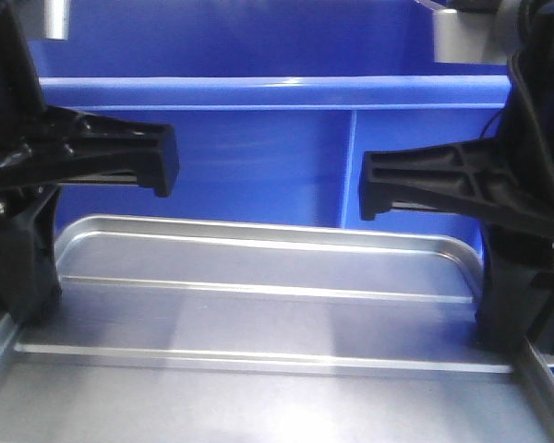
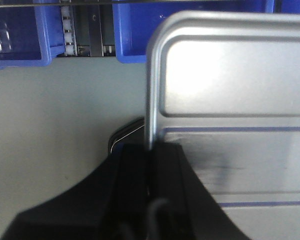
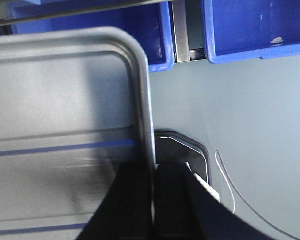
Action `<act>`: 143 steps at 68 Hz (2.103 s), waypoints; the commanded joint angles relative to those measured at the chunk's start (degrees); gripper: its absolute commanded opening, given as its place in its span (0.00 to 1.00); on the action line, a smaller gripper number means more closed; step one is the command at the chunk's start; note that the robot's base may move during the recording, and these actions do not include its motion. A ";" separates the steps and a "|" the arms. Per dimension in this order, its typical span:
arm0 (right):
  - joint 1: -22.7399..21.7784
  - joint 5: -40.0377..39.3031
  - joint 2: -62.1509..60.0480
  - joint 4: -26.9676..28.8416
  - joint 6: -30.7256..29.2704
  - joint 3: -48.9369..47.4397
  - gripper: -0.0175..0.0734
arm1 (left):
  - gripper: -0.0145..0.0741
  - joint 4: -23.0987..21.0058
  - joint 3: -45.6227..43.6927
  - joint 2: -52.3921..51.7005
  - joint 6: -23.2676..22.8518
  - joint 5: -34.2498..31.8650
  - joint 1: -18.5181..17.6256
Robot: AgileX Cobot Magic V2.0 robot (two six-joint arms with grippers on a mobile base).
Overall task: Grab silver tray and place in blue box
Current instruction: 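Carry the tray with both grippers up to the large blue bin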
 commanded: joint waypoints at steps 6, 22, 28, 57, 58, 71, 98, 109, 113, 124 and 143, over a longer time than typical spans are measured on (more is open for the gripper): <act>0.15 -3.27 -1.74 -1.71 0.22 -1.63 0.27 | 0.05 -0.68 -1.46 -1.63 0.18 -1.43 -0.69; 0.15 -4.40 -1.74 -2.18 0.22 -1.63 0.27 | 0.05 0.14 -1.46 -1.63 0.18 -1.54 -0.69; 0.15 -4.40 -1.74 -2.18 0.22 -1.63 0.27 | 0.05 0.14 -1.46 -1.63 0.18 -1.54 -0.69; 0.15 0.76 -2.23 -2.17 -0.59 -3.38 0.27 | 0.05 -0.33 -1.56 -2.99 0.24 -1.54 -0.69; 0.15 1.66 -2.30 -2.17 -0.78 -3.70 0.27 | 0.05 -0.33 -1.56 -3.29 0.24 -1.54 -0.69; 2.38 7.25 -4.38 -2.38 -1.52 -7.83 0.27 | 0.05 0.73 -1.56 -8.02 -1.73 1.09 -1.50; 9.10 12.10 -5.42 -3.97 1.08 -11.76 0.27 | 0.05 7.22 -4.02 -12.29 -8.67 10.61 -8.52; 9.86 14.29 -5.42 -6.03 1.08 -16.14 0.27 | 0.05 9.25 -9.14 -12.29 -8.56 13.41 -9.45; 9.92 15.17 -5.42 -7.17 1.01 -18.27 0.27 | 0.05 10.25 -10.98 -12.29 -8.06 13.65 -9.45; 9.92 16.71 -5.42 -10.79 -0.34 -23.08 0.27 | 0.05 10.50 -15.16 -12.29 -5.00 13.76 -9.33; 9.72 17.05 -5.11 -11.10 -5.71 -29.46 0.27 | 0.05 12.62 -20.41 -11.20 -2.15 12.32 -7.58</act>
